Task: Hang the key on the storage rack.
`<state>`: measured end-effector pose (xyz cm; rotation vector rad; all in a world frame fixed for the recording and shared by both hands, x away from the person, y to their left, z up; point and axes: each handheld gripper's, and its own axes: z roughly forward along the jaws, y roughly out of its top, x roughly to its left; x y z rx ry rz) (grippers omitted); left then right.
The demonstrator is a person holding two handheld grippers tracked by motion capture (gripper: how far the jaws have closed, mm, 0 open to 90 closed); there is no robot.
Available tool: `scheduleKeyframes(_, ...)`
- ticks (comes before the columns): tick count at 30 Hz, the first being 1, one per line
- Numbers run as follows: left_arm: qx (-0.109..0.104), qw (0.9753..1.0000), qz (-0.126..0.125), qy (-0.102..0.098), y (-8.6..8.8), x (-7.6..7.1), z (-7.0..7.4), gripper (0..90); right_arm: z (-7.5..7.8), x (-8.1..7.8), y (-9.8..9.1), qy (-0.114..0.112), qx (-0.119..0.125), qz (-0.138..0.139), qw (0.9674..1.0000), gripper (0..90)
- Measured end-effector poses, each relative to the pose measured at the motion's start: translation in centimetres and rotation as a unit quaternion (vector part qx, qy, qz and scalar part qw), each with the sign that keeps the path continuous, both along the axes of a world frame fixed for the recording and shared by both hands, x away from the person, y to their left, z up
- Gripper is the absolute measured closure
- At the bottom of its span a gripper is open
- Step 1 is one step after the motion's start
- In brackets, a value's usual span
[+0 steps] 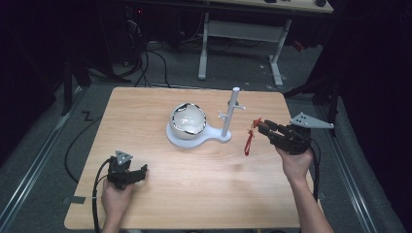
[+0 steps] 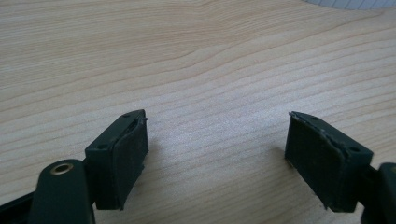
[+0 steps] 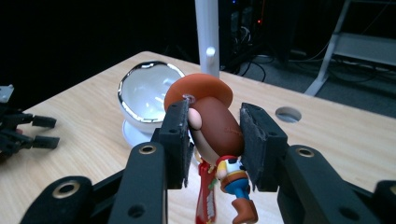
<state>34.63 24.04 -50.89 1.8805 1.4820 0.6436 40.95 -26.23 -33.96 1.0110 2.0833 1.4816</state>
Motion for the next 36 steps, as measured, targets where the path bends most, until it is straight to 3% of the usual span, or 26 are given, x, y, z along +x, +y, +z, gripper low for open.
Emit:
scheduleKeyframes(10, -0.001, 1.0000, -0.002, 0.000, 0.0, 0.0, 0.0, 21.5, 1.2, 1.2, 0.1, -0.005, 0.012, -0.010, 0.9999, 64.3)
scheduleKeyframes(36, 0.000, 1.0000, -0.001, 0.000, 0.0, 0.0, 0.0, 21.8, 3.3, 3.3, 2.0, -0.012, 0.006, -0.008, 0.9999, 64.5)
